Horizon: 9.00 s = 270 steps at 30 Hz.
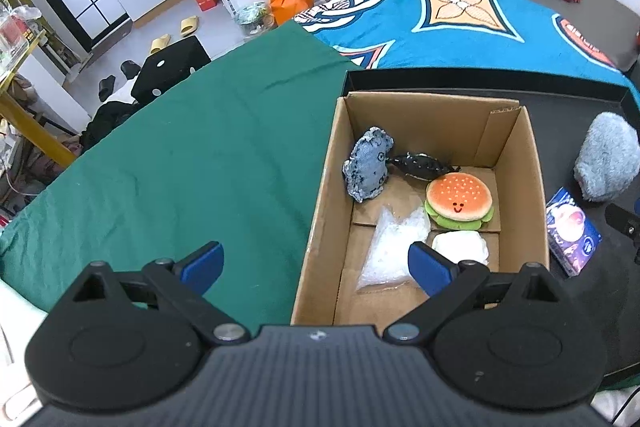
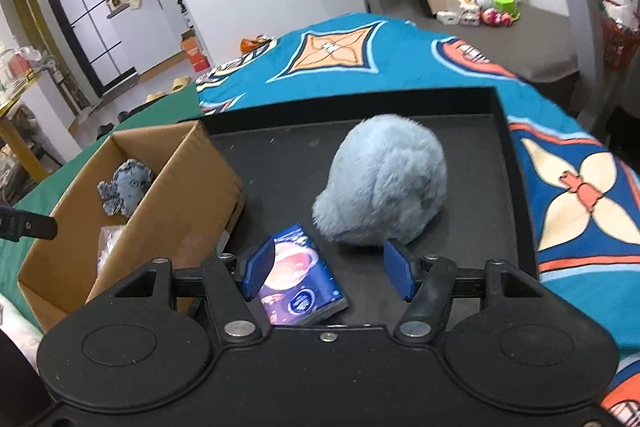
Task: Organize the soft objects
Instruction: 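Grasp the purple tissue pack with the right gripper, then carry the tissue pack into the box and open the right gripper, then move the right gripper to the grey fluffy ball and grasp it, then carry the grey fluffy ball into the box and open the right gripper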
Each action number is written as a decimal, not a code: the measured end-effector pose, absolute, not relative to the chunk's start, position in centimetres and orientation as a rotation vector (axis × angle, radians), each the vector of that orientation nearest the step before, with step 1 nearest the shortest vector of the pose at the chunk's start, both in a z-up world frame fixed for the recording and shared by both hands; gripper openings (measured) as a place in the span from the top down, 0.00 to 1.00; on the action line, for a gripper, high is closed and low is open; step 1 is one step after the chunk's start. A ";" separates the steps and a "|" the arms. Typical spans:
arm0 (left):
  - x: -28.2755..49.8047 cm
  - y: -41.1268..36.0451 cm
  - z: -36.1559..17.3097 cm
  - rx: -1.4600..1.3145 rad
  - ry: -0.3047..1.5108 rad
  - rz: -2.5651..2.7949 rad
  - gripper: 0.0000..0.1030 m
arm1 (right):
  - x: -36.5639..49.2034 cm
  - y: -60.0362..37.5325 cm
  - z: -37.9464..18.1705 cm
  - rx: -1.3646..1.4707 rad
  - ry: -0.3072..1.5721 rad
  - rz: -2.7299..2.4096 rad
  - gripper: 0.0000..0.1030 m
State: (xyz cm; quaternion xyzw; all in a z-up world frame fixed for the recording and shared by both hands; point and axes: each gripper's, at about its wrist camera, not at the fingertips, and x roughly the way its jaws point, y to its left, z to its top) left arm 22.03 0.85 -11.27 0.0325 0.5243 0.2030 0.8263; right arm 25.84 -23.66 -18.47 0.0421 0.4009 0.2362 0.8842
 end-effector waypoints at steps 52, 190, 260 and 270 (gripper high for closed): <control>20.5 2.2 -10.8 0.038 1.089 0.369 0.05 | 22.5 -20.8 -14.0 -0.190 0.799 0.452 0.49; 23.0 1.0 -13.6 0.097 1.252 0.371 0.23 | 30.2 -24.7 -19.8 0.192 0.826 0.352 0.14; 18.4 5.8 -11.3 -0.125 1.082 0.272 0.09 | 19.9 -17.3 -7.9 0.051 0.711 0.504 0.66; 18.5 7.3 -12.6 -0.190 1.128 0.240 0.54 | 19.2 -13.3 -7.9 0.008 0.733 0.558 0.65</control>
